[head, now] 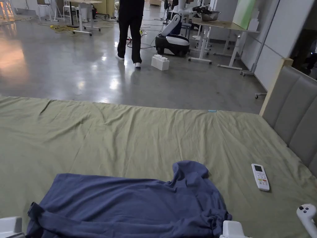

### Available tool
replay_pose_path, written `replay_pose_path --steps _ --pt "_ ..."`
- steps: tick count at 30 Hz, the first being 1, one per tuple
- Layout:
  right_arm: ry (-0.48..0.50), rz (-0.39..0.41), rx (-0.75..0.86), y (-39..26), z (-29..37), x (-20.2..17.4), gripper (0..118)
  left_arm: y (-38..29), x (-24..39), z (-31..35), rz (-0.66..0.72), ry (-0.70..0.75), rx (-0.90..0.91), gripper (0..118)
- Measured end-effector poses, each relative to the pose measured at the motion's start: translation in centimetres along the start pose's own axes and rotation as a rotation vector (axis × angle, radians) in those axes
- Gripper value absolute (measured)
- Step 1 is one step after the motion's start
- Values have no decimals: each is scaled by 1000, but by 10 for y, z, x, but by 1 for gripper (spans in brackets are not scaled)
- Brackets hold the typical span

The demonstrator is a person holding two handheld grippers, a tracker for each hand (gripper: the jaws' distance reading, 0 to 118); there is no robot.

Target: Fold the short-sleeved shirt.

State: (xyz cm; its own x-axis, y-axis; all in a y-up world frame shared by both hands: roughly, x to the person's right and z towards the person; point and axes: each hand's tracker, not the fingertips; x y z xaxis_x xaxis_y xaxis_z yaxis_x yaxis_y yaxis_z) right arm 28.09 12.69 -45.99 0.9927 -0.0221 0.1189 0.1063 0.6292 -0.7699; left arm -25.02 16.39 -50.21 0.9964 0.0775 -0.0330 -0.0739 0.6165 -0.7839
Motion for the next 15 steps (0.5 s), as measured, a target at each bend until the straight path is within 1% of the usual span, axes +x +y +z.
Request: replay_pose_path --steps 8,10,12,15 --pt "15 -5 48 14 56 2 9 16 -8 39 17 -52 70 7" --pt "17 1 52 14 72 3 9 14 -13 51 21 -53 87 7" --pt "34 -6 56 12 89 6 9 11 -23 66 56 -62 98 7" --pt "49 -9 62 3 112 6 9 -4 -32 86 79 -68 106 7"
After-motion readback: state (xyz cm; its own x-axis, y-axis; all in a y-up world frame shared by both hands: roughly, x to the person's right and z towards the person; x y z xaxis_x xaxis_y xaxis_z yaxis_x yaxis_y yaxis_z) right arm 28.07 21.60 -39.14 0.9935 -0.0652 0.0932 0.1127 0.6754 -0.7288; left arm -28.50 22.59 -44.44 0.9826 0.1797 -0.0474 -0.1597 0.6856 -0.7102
